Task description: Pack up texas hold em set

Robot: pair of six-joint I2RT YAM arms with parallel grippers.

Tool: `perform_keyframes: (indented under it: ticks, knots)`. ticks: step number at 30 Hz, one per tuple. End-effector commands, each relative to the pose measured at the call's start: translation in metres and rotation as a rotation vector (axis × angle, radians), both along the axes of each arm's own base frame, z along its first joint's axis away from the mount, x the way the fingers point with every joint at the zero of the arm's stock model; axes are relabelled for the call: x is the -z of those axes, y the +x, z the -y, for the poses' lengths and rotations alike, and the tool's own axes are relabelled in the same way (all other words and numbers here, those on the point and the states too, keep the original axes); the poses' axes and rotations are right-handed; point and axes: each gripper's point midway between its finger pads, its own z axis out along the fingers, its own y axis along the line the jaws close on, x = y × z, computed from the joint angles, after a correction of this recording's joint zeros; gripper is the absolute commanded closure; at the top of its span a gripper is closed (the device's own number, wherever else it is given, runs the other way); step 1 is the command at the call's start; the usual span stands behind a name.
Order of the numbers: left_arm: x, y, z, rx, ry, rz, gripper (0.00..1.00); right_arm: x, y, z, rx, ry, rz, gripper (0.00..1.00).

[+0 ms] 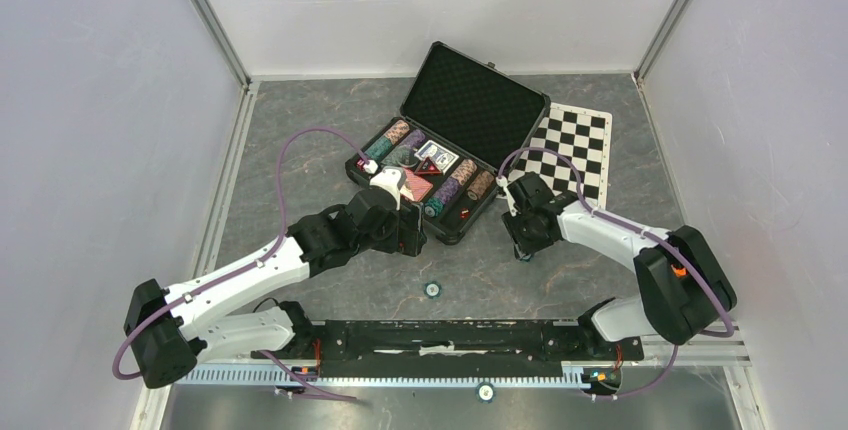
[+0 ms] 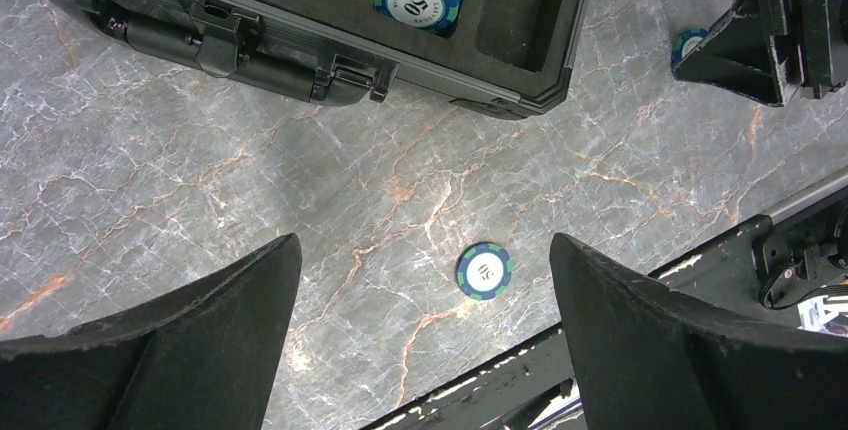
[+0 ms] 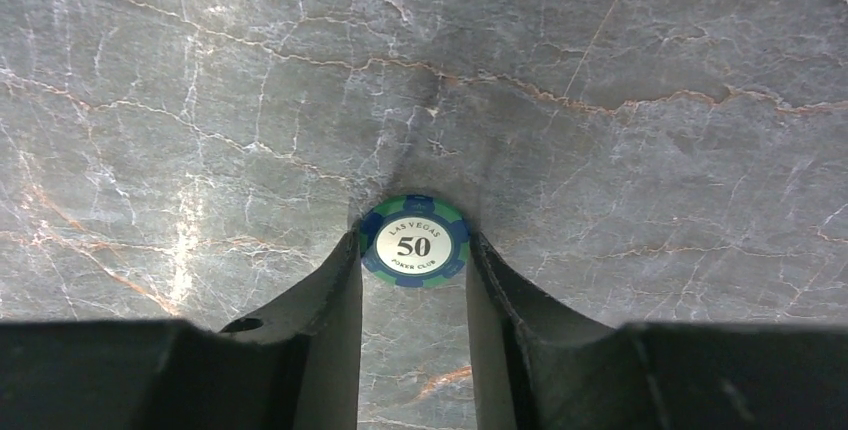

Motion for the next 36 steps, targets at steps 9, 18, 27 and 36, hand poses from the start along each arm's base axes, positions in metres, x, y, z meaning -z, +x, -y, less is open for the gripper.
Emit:
perform_keyframes:
  ticks: [9, 18, 27, 36]
  knots:
    - [-0.024, 0.016, 0.016, 0.015, -0.059, 0.068, 0.00, -0.054, 0.025, -0.023, -0.025, 0.087, 0.100, 0.65]
    - [-0.046, 0.058, 0.051, 0.038, -0.345, -0.052, 0.00, -0.097, 0.056, -0.073, -0.107, 0.265, 0.172, 0.66]
    - [-0.049, 0.109, 0.035, -0.075, -0.528, -0.151, 0.01, -0.113, 0.077, -0.114, -0.171, 0.283, 0.196, 0.61]
    - [-0.012, 0.071, -0.028, -0.233, -0.138, -0.066, 0.00, -0.089, 0.039, -0.096, -0.197, 0.204, 0.261, 0.21]
